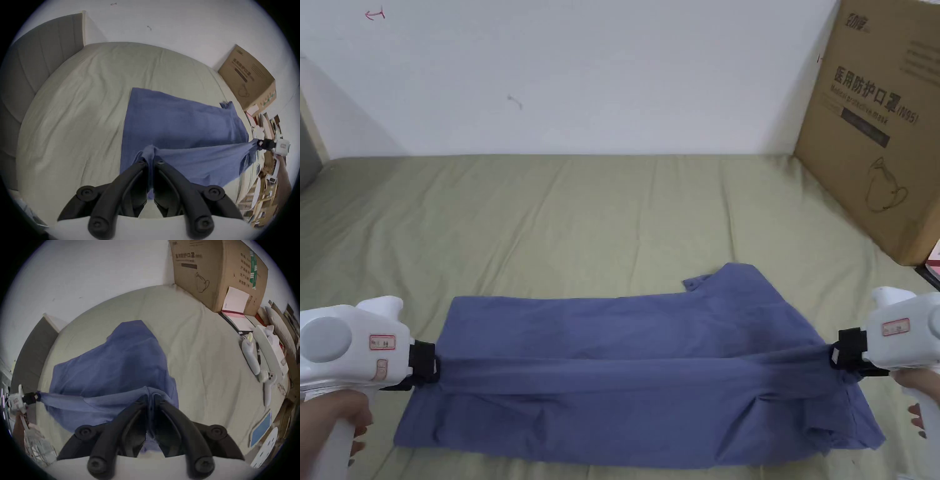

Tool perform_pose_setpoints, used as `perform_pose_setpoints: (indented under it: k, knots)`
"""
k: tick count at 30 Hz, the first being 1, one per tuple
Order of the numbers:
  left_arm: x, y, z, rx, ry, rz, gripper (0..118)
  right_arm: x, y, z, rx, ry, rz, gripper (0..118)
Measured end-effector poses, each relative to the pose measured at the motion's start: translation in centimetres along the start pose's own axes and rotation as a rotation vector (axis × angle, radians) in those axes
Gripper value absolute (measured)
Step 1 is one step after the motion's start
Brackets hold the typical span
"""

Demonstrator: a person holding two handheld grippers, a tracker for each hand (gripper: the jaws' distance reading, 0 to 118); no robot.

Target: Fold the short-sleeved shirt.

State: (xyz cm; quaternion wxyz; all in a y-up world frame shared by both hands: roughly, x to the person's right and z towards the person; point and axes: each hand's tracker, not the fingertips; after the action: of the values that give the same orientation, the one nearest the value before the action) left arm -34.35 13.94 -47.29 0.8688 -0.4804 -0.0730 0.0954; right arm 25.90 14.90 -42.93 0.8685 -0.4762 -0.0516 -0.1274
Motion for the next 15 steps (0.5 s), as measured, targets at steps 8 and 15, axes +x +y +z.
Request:
perform_pose_setpoints:
  k: [8,15]
  knots:
    - [-0.1,-1.2,-1.0,0.104,0.081,-0.103,118,-0.5,-1.6,-0.7,0.226,-0.094,-0.074,118]
    - [0.9,-3.7,5.1,0.236,0.089,-0.229,117,-3.0,-3.6,4.3,0.34,-0.013,0.104,118]
